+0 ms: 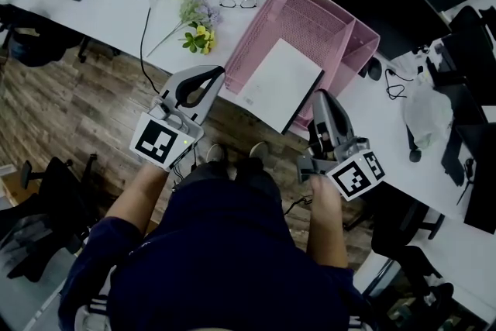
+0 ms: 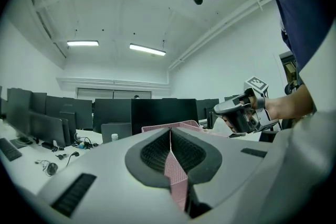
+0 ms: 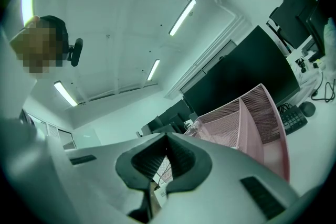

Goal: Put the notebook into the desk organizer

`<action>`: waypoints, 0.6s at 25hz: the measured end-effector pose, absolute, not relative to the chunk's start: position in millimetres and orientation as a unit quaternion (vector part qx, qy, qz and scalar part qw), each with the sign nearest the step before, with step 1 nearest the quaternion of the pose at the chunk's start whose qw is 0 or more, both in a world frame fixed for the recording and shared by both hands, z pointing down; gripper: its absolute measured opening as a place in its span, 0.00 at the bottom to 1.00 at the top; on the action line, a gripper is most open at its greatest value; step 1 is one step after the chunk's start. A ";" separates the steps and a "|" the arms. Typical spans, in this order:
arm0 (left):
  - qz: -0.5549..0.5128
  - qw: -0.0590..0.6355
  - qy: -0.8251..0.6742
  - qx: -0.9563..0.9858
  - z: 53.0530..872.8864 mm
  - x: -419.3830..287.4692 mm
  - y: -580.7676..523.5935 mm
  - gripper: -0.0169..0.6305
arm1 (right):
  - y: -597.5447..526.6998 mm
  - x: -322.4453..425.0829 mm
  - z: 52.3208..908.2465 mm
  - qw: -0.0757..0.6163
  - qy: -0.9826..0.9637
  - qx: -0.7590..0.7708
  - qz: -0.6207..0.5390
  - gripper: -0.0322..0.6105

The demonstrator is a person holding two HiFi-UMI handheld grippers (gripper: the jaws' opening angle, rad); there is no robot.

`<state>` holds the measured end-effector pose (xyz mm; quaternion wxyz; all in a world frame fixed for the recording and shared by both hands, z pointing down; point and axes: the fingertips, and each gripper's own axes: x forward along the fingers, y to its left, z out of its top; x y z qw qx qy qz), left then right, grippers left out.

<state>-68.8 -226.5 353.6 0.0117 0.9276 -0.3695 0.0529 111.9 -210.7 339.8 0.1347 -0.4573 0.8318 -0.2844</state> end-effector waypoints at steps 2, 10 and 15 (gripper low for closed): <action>0.049 0.015 -0.371 0.927 351.8 -68.7 -228.4 0.07 | -212.2 110.7 340.4 0.134 0.832 -0.456 -0.285 0.06; 0.044 0.012 -0.364 0.930 347.8 -65.8 -228.1 0.07 | -212.3 107.7 339.0 0.133 0.836 -0.452 -0.281 0.05; 0.044 0.012 -0.362 0.931 347.5 -64.9 -227.9 0.07 | -211.3 106.1 337.1 0.127 0.841 -0.449 -0.273 0.05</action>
